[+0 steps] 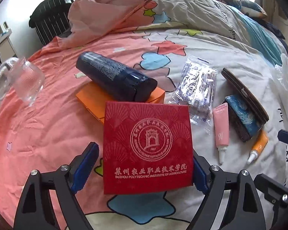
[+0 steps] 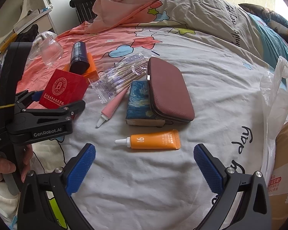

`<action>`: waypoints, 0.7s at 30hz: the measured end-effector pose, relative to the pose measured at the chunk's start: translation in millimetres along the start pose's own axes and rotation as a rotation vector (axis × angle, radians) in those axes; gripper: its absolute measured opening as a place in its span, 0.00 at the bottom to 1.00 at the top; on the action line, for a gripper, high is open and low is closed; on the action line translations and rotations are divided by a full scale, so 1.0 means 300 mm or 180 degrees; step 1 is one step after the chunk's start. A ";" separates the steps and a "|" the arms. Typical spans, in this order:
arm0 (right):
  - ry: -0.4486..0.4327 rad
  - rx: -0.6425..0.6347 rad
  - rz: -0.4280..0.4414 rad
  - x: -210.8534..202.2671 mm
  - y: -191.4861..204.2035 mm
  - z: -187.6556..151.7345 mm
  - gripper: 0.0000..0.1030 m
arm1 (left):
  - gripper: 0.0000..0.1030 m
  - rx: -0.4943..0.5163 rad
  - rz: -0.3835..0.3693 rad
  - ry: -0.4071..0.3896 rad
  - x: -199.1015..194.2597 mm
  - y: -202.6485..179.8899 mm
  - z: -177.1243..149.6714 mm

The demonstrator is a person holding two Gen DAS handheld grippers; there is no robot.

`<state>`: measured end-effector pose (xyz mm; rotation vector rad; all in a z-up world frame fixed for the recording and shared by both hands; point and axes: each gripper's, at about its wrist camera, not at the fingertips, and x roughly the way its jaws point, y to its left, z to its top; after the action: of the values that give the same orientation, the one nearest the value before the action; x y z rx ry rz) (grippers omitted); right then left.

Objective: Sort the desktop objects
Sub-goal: 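Grasp the red square box with the left tool and lift it, then grasp the orange tube with the right tool while the left tool holds the red box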

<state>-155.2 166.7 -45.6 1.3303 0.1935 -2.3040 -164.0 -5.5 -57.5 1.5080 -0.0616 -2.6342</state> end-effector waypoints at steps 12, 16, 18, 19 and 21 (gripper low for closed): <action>0.0013 0.0027 -0.0065 0.008 0.002 0.002 1.00 | 0.72 0.0218 -0.0190 -0.0019 -0.006 -0.026 -0.016; 0.0026 0.0053 -0.0066 0.013 0.002 0.001 1.00 | 0.72 0.0381 -0.0317 -0.0056 -0.034 -0.034 -0.030; 0.0032 0.0097 -0.0056 0.014 -0.003 0.000 1.00 | 0.72 0.0416 -0.0421 -0.0050 -0.055 -0.031 -0.040; 0.0032 0.0123 -0.0048 0.013 -0.005 -0.001 1.00 | 0.72 0.0439 -0.0453 -0.0053 -0.066 -0.030 -0.044; 0.0028 0.0178 -0.0022 0.009 -0.010 -0.002 1.00 | 0.72 0.0486 -0.0466 -0.0082 -0.087 -0.033 -0.054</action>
<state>-157.3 168.7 -48.6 1.3695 0.1375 -2.3253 -137.7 7.4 -44.1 1.5814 -0.1641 -2.8224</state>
